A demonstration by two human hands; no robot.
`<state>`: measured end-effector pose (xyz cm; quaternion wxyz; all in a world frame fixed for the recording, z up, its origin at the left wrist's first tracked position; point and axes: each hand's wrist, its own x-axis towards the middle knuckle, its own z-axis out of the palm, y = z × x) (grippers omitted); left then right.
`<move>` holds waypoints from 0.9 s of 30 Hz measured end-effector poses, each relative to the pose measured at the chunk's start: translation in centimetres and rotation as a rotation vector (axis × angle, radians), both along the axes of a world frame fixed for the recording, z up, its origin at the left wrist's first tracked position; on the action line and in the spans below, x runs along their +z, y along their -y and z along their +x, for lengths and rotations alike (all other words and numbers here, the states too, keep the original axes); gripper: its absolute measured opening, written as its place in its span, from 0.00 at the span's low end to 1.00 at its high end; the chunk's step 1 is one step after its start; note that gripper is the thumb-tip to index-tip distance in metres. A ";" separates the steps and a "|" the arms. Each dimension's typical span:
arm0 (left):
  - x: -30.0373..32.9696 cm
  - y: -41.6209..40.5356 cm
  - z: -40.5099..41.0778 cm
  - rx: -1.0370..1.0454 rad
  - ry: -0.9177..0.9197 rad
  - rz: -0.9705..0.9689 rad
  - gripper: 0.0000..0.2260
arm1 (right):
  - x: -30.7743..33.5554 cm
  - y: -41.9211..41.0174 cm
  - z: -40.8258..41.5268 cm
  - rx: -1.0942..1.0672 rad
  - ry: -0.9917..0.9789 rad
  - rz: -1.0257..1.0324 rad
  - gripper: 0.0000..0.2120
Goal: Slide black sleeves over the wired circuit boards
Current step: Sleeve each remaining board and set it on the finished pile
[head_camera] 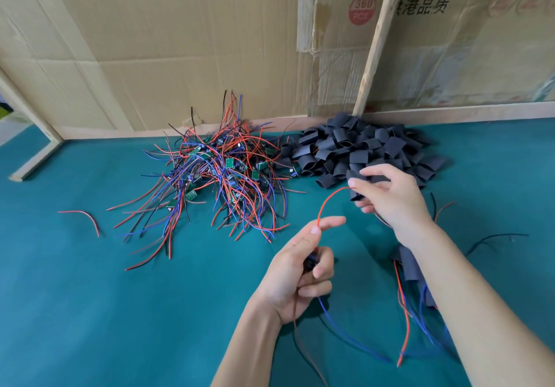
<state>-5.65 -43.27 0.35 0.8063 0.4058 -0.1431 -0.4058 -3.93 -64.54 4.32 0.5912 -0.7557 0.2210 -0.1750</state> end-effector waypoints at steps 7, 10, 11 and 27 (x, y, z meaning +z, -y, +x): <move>-0.2 0.0 0.1 -0.012 -0.004 -0.025 0.17 | -1.1 0.1 -1.5 -0.065 0.133 0.704 0.02; -0.4 0.0 0.1 -0.021 0.000 -0.025 0.17 | -1.2 0.2 -1.5 -0.102 0.165 0.815 0.02; -0.4 0.0 0.1 -0.023 0.004 -0.023 0.17 | -1.2 0.1 -1.4 -0.106 0.174 0.817 0.02; -0.1 0.4 0.0 0.033 -0.045 0.031 0.18 | -0.8 -5.2 -2.7 0.088 0.137 0.789 0.06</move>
